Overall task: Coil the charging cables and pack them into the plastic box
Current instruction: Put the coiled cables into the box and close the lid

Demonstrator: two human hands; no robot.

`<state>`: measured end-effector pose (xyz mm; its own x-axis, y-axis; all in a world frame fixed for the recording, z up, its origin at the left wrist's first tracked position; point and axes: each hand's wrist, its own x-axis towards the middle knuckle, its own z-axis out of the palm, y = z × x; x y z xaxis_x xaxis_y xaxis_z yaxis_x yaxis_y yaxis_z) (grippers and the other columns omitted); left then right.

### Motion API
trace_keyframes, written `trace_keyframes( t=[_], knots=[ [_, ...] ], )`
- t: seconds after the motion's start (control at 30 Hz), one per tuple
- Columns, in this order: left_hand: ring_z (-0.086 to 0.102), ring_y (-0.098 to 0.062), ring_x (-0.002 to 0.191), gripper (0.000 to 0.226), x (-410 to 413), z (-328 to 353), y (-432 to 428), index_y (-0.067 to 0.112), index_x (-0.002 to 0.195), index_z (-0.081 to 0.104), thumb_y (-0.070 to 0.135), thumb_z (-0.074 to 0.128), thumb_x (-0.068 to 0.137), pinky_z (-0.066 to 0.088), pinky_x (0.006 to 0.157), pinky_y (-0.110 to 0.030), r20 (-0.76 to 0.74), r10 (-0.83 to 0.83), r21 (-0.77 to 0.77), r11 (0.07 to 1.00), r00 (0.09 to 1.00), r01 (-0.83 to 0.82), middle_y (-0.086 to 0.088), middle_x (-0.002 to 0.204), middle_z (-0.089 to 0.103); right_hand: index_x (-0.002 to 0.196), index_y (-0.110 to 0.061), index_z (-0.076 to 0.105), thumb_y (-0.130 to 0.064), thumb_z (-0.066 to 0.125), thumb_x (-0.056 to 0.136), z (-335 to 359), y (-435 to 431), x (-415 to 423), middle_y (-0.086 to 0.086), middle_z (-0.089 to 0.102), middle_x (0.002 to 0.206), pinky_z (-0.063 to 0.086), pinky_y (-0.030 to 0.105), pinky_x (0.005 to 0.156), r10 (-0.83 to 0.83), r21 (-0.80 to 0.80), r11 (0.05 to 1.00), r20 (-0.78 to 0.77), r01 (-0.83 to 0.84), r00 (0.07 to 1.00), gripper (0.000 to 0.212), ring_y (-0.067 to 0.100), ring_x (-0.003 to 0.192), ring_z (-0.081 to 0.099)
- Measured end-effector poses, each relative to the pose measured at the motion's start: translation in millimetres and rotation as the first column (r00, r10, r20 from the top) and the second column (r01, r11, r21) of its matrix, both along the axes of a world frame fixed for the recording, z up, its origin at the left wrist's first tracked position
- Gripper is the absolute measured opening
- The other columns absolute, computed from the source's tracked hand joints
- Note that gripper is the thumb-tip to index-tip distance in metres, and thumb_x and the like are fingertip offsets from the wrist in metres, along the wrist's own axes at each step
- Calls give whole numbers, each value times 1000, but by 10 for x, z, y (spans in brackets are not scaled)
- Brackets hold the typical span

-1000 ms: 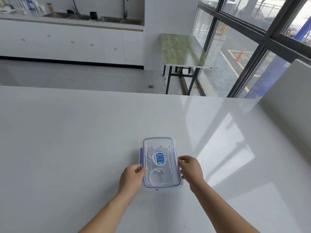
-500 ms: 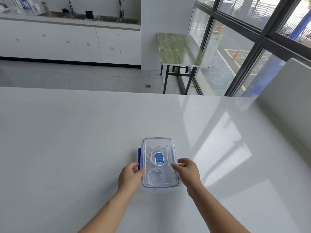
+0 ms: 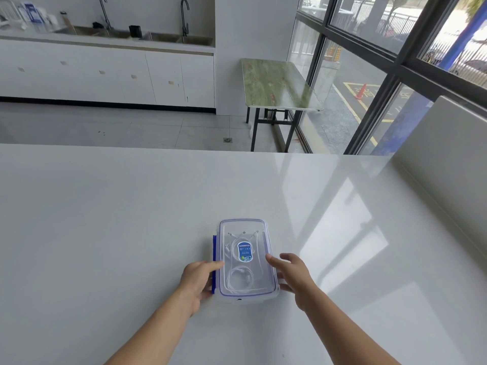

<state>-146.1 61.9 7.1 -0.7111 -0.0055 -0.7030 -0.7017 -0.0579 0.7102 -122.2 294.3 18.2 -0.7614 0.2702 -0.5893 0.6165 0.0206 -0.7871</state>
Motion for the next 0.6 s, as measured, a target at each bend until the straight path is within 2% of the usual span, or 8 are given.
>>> trace_keyframes(
  t=[0.1,0.17,0.27,0.37,0.43,0.5,0.53,0.6],
  knots=[
    [65,-29,73,37,7,-12,-8,-1,99,74,29,78,79,51,65,-33,22,-18,4,1000,1000,18,-21,97,77,139,-11,48,-39,78,82,4,0,35,12,69,110,56,33,73,-19,-4,1000,-21,19,1000,70,27,93,70],
    [64,-28,72,42,12,-10,-18,-4,99,73,31,80,78,51,69,-36,23,-30,-27,999,999,31,-23,96,77,139,-9,48,-39,78,82,-19,2,49,13,68,112,58,37,79,-27,-7,1000,-27,27,999,70,27,94,71],
    [62,-27,70,33,21,24,-20,-3,90,74,26,82,77,50,67,-36,-19,-12,-66,998,1000,10,-24,93,77,138,-9,49,-40,79,81,-68,10,64,11,69,111,59,43,90,-29,-5,1000,-17,29,999,71,27,98,70],
    [66,-27,68,21,39,63,-11,7,80,77,26,84,75,55,66,-37,-97,-21,-159,987,995,5,-19,88,78,137,-9,50,-38,79,83,-56,11,67,9,69,106,59,39,83,-33,-8,999,-16,32,999,68,26,95,70],
    [72,-29,71,20,56,72,1,14,78,78,32,86,72,61,69,-44,-160,-38,-256,967,986,-4,-11,80,79,136,-9,50,-37,78,83,-35,16,69,8,69,105,58,35,78,-28,-14,1000,-19,28,999,67,24,93,70],
    [74,-25,73,17,69,93,26,23,74,73,36,84,71,63,69,-46,-230,-85,-390,921,969,-12,0,74,77,137,-10,51,-39,78,83,-37,13,70,6,69,107,59,39,84,-8,7,1000,-13,8,1000,67,24,96,69],
    [73,-23,74,17,77,117,46,26,72,69,37,82,73,63,70,-44,-260,-123,-461,888,958,-12,4,73,74,137,-12,51,-42,78,82,-52,6,76,5,68,113,57,42,91,14,56,998,-20,-12,1000,68,24,101,68],
    [70,-22,76,18,94,175,99,26,70,64,35,78,78,59,73,-38,-300,-205,-584,812,932,-9,9,73,70,138,-17,52,-45,75,83,-89,-7,92,1,61,131,50,42,101,123,336,939,-110,-79,986,66,24,117,60]
  ],
)
